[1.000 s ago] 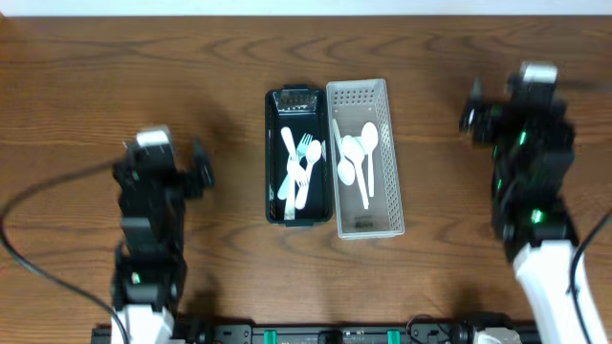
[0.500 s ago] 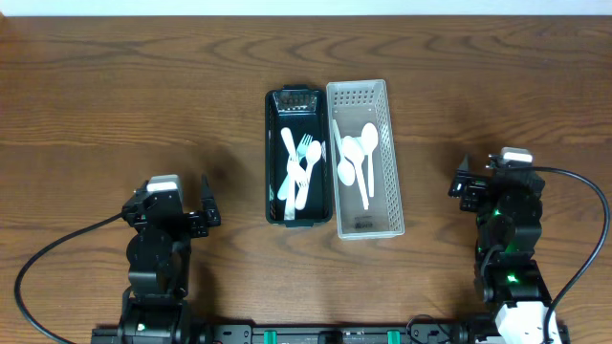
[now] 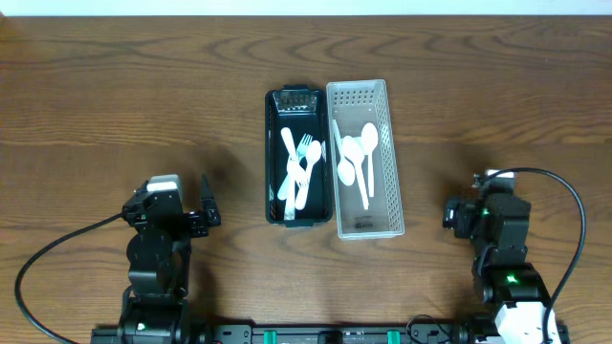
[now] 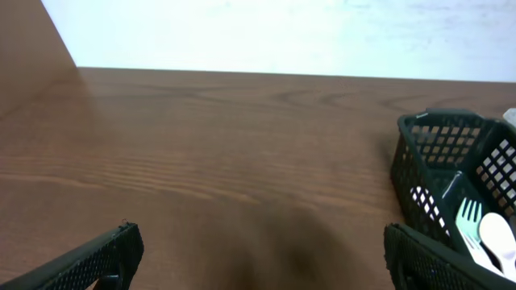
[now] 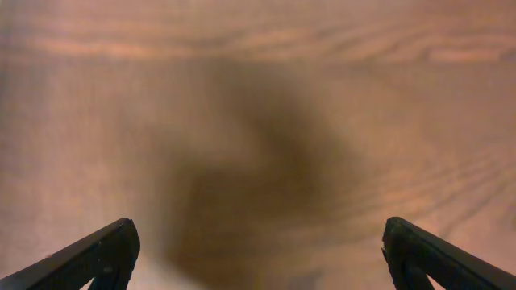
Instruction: Pack container
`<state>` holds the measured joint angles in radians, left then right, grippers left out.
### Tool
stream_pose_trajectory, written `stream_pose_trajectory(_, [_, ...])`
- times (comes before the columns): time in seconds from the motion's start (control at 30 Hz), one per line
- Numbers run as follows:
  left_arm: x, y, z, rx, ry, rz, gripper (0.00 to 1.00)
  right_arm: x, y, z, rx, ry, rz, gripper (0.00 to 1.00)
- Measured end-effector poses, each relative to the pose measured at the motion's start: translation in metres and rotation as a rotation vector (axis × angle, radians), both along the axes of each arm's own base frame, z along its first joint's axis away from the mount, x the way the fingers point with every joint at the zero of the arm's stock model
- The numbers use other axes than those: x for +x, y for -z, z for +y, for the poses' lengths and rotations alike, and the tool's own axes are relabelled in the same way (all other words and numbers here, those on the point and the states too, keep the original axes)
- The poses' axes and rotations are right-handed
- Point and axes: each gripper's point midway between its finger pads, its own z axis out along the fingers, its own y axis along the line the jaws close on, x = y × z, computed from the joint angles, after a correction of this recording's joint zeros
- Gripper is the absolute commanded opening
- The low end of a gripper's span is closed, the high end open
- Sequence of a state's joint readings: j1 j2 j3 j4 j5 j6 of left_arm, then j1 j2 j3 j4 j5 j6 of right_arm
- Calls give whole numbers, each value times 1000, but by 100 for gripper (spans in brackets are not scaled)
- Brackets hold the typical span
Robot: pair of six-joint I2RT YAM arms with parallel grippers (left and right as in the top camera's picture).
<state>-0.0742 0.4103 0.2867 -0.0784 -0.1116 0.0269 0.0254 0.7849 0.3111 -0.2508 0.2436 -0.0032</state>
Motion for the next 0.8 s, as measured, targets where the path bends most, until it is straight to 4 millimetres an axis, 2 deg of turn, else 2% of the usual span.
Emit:
stream_pose_trajectory(0.13, [1, 2, 0, 1, 0, 10, 98, -18, 14, 0, -2, 0, 88, 99])
stream_pose_trajectory(0.27, [1, 3, 0, 1, 0, 11, 98, -35, 10, -1, -1, 2, 97, 99])
stream_pose_trajectory(0.63, [1, 3, 0, 1, 0, 13, 98, -60, -36, -2, 5, 2, -136, 99])
stream_pose_trajectory(0.8, [1, 3, 0, 1, 0, 13, 98, -58, -69, 3, 21, -17, -318, 99])
